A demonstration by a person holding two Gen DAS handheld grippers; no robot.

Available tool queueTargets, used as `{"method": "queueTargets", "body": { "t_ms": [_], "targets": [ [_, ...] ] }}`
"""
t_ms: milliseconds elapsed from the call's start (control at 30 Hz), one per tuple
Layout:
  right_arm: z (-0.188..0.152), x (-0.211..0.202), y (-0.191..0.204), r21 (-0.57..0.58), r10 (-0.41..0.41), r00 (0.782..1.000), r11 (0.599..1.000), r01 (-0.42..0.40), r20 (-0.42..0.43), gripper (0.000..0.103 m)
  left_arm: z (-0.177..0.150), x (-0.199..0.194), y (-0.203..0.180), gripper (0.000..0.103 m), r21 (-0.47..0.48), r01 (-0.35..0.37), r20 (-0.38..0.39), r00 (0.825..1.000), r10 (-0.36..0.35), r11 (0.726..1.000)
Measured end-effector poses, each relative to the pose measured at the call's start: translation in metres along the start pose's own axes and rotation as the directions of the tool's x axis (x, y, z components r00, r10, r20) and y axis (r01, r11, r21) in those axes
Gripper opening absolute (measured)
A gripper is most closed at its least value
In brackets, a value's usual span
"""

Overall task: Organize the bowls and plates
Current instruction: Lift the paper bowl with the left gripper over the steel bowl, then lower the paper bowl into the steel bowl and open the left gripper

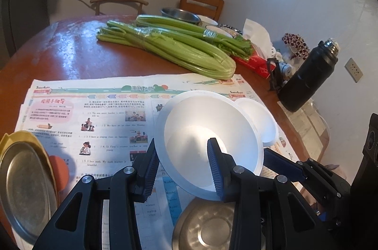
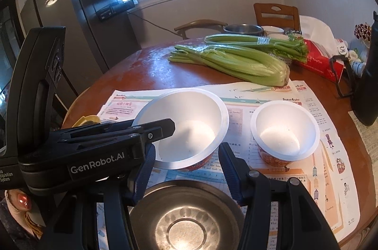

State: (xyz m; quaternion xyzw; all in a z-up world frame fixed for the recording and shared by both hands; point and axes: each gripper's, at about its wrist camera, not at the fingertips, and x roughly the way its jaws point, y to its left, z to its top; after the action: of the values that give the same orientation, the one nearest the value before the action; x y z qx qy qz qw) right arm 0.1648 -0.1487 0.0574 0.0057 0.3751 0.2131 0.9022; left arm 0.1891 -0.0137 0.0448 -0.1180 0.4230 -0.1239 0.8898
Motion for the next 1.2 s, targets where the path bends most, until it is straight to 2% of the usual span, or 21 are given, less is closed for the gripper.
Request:
{"method": "queueTargets", "body": {
  "t_ms": [500, 1200],
  "targets": [
    [-0.009, -0.039, 0.011, -0.019, -0.005, 0.999, 1.0, 0.006, 0.045, 0.056, -0.014, -0.037, -0.022, 0.04, 0.02, -0.005, 0.036, 0.999, 0.004, 1.0],
    [-0.026, -0.07, 0.004, -0.015, -0.01, 0.997, 1.0, 0.011, 0.07, 0.056, -0.031, -0.053, -0.046, 0.04, 0.057, -0.002, 0.037, 0.999, 0.0, 0.998]
  ]
}}
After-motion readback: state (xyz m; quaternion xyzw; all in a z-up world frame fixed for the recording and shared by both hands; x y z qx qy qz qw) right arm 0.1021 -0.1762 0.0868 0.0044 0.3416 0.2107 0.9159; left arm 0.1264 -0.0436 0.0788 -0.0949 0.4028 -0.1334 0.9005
